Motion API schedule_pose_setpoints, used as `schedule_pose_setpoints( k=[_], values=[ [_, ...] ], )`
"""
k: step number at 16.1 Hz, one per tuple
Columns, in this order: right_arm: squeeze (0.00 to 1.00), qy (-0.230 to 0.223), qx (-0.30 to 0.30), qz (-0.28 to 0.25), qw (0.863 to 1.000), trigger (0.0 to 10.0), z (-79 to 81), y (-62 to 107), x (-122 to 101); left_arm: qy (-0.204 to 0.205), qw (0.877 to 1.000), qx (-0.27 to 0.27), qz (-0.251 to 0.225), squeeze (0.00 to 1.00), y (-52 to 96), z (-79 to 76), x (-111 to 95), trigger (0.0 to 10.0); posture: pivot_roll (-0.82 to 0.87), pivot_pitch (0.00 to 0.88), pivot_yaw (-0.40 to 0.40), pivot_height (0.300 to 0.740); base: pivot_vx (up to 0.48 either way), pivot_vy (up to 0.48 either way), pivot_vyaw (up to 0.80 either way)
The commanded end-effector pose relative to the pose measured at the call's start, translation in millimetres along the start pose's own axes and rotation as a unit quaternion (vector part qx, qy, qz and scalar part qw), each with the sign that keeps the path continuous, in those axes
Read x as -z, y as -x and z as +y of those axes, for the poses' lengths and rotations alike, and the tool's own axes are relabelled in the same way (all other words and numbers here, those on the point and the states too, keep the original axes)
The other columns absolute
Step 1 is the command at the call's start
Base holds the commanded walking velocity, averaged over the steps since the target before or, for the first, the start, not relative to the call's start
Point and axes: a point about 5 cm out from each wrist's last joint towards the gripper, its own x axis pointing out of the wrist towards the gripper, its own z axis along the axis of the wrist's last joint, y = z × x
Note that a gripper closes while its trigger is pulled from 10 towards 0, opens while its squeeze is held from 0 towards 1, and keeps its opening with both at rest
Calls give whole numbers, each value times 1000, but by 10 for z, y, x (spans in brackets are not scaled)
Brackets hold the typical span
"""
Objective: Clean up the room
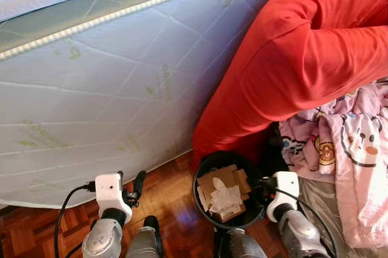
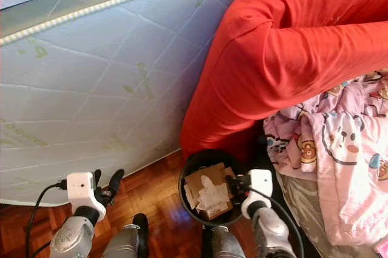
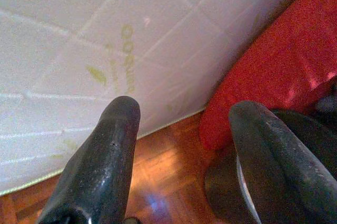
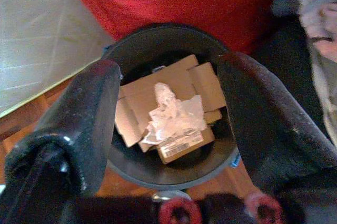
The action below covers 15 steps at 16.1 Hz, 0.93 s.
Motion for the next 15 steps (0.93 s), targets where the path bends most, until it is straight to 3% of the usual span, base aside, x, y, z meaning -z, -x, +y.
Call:
schedule_pose_setpoints(
  k=[1, 5, 6, 15],
  values=[
    [0, -15, 22, 25, 999, 10000, -64, 74, 146, 7, 999, -16, 33, 0, 101, 77, 167, 10000, 159, 335, -53, 740, 0, 0, 0],
    [0, -26, 50, 54, 997, 10000, -25, 57, 213, 3, 994, -27, 109, 0, 248, 181, 479, 10000, 146, 313, -47, 740, 0, 0, 0],
    [0, -30, 58, 70, 995, 10000, 62, 55, 290, 1, 985, -22, 168, 0, 351, 202, 688, 10000, 146, 305, -45, 740, 0, 0, 0],
    [0, -22, 66, 133, 989, 10000, 269, 131, 580, -1, 963, -55, 265, 0, 558, 314, 1051, 10000, 132, 239, -52, 740, 0, 0, 0]
  ],
)
